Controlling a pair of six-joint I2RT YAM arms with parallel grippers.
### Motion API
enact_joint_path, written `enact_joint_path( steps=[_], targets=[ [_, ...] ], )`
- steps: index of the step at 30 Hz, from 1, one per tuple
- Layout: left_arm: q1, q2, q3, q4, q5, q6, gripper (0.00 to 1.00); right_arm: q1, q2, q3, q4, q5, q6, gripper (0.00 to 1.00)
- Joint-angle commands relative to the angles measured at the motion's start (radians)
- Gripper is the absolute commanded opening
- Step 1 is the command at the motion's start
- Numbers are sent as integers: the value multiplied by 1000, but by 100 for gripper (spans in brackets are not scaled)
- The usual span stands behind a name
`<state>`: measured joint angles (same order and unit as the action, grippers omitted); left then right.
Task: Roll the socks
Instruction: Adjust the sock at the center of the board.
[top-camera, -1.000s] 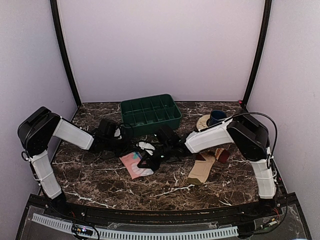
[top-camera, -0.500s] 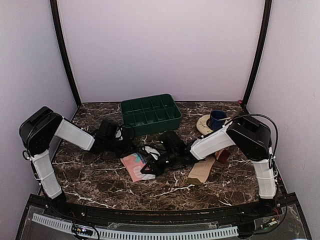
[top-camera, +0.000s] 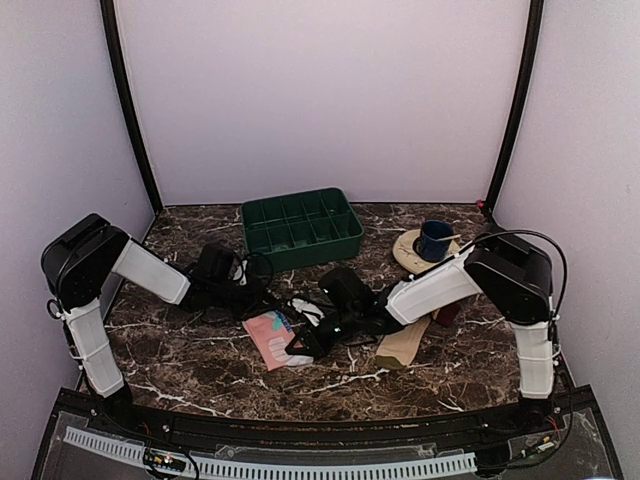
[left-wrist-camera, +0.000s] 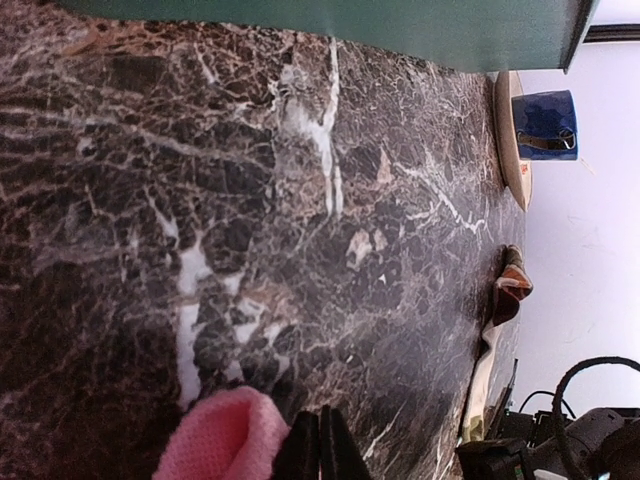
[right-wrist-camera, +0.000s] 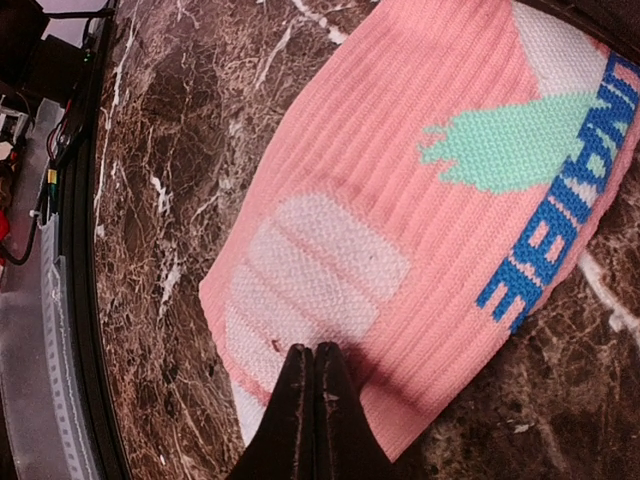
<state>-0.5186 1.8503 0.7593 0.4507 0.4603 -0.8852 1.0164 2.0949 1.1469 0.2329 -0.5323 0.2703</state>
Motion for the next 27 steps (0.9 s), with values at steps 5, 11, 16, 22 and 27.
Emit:
enact_joint_path(
  steps=[5, 11, 16, 22, 27],
  targets=[
    [8, 14, -71, 58, 25, 43, 2, 25, -72, -14, -66, 52, -13, 4],
    [7, 55, -52, 124, 77, 114, 0, 24, -103, 34, -72, 57, -56, 11],
    [7, 96, -25, 160, 130, 154, 0, 21, -93, 49, -22, 22, -53, 16],
    [7, 139, 28, 178, 204, 199, 0, -1, -30, 64, 99, -46, -13, 20],
    [7, 161, 66, 169, 238, 222, 0, -17, 54, 139, 144, -81, 10, 20]
  ],
)
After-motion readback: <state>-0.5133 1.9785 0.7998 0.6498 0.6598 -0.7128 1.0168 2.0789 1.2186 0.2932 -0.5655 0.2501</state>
